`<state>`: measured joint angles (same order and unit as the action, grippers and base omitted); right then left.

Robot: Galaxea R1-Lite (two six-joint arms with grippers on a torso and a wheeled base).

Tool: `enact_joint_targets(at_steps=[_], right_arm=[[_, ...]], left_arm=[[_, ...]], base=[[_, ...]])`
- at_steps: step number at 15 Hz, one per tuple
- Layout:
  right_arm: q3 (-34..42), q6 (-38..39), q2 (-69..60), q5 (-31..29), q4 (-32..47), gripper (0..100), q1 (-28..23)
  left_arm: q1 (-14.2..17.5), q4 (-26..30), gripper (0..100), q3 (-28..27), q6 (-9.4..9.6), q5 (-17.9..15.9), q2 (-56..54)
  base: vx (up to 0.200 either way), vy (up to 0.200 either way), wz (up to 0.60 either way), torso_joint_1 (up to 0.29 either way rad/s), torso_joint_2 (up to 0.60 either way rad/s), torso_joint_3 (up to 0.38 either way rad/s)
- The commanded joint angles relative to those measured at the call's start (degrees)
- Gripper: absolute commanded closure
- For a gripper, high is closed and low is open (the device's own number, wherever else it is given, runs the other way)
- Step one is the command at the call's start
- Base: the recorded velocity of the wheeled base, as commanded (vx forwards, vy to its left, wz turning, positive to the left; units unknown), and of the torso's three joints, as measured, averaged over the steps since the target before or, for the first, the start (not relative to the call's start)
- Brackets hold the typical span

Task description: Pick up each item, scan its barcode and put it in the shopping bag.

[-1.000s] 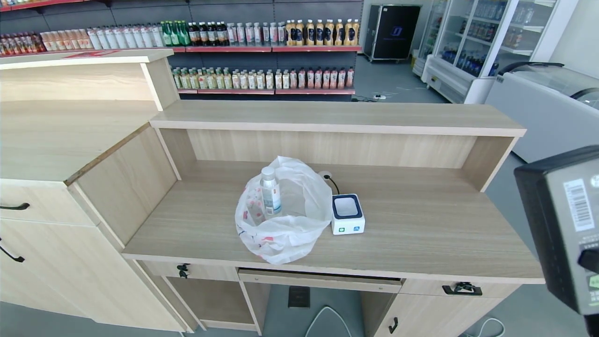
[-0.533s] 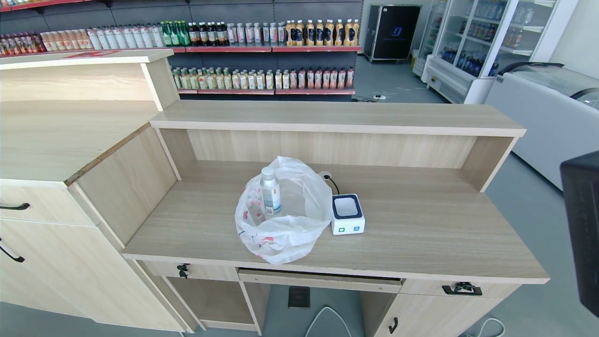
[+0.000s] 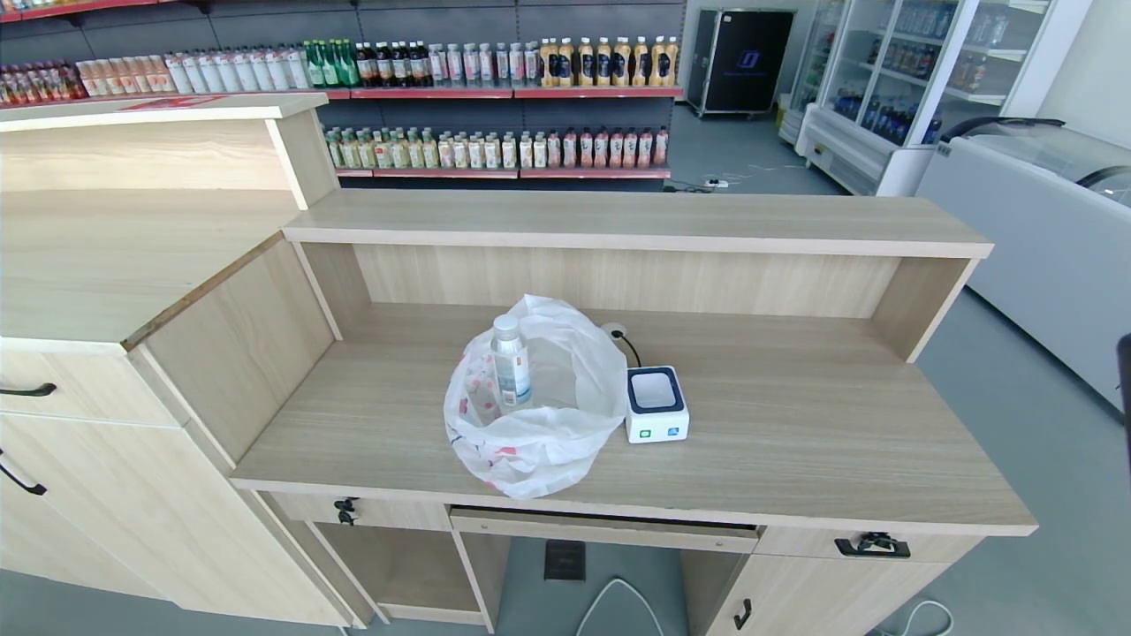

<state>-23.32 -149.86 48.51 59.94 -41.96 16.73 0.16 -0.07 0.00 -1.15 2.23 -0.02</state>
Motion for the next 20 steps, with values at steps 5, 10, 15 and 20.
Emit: enact_joint_targets(at_steps=[5,10,15,20], right_arm=[[-0.4,0.6,-0.2,0.0,0.0,100,0.9],[-4.2,6.2,0.6,-0.3,-0.2,100,1.0],[-12.1,19.3,1.6,-10.4,-0.1,100,0.7],[-20.5,66.3,4.1,-61.3,15.2,100,-1.6]], left_arm=[[0.0,0.0,0,0.0,0.00,0.0,0.0],[0.0,0.0,0,0.0,0.00,0.1,0.0],[0.0,0.0,0,0.0,0.00,0.0,0.0],[0.0,0.0,0,0.0,0.00,0.0,0.0]], base=[[0.000,0.000,0.00,0.000,0.00,0.000],[0.000,0.000,0.00,0.000,0.00,0.000],[0.000,0.000,0.00,0.000,0.00,0.000],[0.000,0.000,0.00,0.000,0.00,0.000]])
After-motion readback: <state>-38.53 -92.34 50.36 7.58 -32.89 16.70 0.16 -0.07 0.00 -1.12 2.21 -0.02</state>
